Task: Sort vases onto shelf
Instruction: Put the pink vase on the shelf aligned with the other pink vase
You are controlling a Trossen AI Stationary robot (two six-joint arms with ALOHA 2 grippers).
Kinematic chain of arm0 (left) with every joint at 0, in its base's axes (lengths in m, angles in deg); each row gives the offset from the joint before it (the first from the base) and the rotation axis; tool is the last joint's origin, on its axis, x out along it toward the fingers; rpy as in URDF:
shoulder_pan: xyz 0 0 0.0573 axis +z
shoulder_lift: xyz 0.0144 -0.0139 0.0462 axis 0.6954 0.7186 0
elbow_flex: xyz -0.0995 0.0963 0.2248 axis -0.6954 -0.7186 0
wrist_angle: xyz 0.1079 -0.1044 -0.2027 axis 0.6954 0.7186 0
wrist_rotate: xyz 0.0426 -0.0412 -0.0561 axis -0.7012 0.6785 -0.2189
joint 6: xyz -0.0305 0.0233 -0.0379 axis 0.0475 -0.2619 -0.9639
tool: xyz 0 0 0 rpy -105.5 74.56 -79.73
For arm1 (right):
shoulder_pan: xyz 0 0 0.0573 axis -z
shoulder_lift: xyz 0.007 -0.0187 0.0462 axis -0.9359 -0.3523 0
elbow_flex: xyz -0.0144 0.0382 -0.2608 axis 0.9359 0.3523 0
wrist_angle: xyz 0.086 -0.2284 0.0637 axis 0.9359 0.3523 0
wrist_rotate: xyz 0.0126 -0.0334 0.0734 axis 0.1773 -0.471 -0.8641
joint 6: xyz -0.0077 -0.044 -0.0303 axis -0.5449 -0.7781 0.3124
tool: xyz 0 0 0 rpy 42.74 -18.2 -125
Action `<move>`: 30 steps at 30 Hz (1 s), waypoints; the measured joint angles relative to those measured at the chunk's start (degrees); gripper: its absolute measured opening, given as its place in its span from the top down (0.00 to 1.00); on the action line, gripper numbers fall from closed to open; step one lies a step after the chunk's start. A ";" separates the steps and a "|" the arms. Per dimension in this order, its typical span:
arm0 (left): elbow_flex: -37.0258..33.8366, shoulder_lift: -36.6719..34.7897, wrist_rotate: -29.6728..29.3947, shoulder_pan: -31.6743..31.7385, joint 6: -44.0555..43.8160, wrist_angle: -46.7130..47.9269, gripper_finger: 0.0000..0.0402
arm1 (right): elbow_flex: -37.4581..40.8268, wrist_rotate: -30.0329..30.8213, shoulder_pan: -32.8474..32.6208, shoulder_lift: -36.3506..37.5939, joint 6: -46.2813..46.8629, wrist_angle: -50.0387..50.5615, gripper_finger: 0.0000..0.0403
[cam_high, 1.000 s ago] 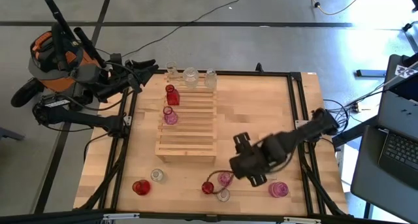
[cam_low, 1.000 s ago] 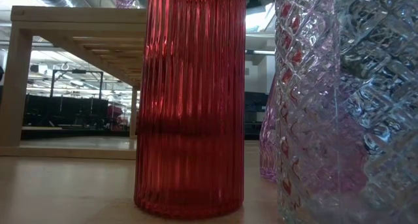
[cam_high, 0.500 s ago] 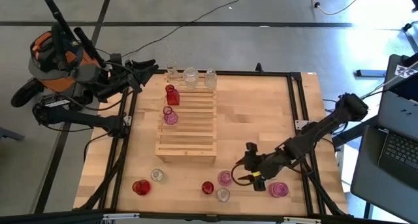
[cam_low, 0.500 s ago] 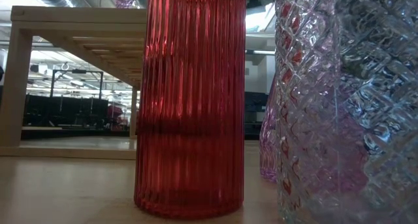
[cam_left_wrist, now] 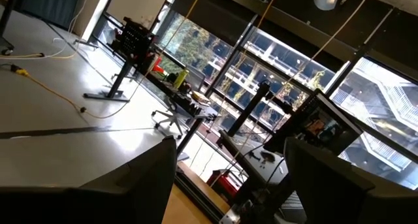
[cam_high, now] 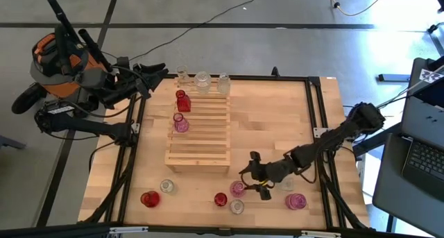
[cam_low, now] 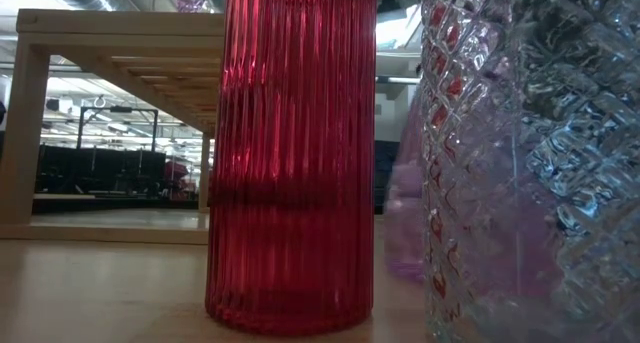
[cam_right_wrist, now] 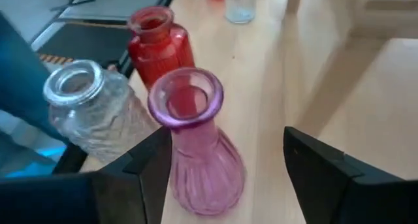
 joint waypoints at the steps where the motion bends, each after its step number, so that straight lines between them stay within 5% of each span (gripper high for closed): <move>1: 0.00 -0.02 0.00 0.01 0.00 -0.01 0.32 | 0.04 -1.32 0.65 -0.92 -0.86 -2.19 0.40; 5: -0.01 -0.02 0.00 0.00 0.00 -0.02 0.32 | -0.03 -7.82 2.36 -4.67 -2.31 -8.93 0.40; 12: -0.01 -0.02 0.00 0.01 0.00 -0.01 0.32 | -0.12 -8.63 2.68 -9.32 -3.11 -18.64 0.45; 20: -0.01 -0.02 0.00 0.00 0.00 -0.02 0.32 | -0.10 -9.06 2.59 -11.66 -3.98 -22.69 0.88; 30: -0.01 0.00 0.00 0.00 -0.02 0.00 0.32 | -0.05 -9.11 2.55 -7.23 -1.22 -15.25 0.87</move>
